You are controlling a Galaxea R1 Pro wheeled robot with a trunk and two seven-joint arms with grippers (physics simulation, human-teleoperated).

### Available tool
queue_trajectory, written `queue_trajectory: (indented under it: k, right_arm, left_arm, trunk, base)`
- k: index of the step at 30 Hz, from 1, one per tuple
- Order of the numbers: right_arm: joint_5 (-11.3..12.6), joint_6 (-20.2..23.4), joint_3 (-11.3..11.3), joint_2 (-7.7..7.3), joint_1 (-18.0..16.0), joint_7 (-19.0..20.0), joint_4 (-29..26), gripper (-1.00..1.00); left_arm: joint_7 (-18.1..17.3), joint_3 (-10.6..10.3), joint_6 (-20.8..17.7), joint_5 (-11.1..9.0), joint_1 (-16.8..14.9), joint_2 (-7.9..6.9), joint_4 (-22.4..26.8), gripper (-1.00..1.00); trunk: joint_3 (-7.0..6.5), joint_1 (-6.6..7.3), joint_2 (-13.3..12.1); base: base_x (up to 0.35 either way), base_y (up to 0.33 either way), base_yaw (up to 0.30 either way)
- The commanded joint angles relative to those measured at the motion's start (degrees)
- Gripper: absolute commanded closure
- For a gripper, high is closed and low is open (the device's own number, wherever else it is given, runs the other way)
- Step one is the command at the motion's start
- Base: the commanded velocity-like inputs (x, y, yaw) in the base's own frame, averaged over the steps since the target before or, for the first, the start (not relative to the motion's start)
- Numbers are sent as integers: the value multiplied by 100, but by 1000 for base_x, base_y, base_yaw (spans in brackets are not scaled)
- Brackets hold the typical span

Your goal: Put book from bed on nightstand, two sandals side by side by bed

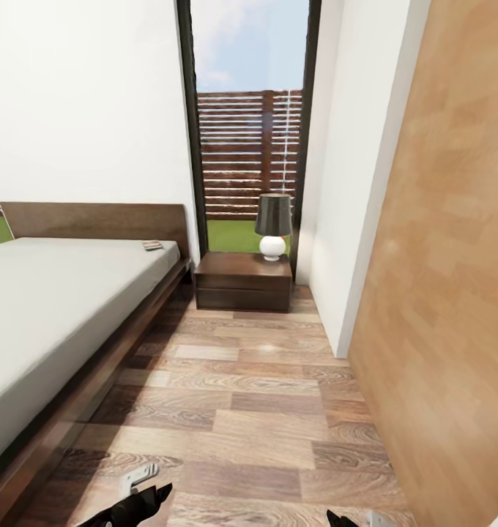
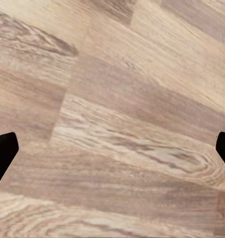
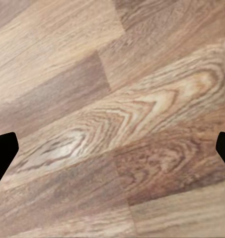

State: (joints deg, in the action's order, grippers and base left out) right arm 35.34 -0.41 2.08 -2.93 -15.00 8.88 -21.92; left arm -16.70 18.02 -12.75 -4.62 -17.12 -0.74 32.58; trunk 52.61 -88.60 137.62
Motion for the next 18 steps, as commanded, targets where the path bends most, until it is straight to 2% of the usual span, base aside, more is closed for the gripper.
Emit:
queue_trajectory:
  k: [1, 8, 18]
  right_arm:
    - [57, -6, 23, -2, -3, 17, 3, -100]
    - [54, -9, 21, -8, -3, 17, 23, -100]
    - [69, -8, 20, -8, -3, 17, 137, -100]
  left_arm:
    - [-27, 26, -59, -48, -2, 5, 10, -100]
    - [-31, 25, -58, -49, -2, -5, 11, -100]
    - [-42, 26, -61, -56, -2, -36, 12, -100]
  trunk:
    - [6, -1, 2]
    - [6, -1, 2]
    - [6, -1, 2]
  base:
    - [192, -208, 0]
    - [219, -176, 0]
    - [315, -33, 0]
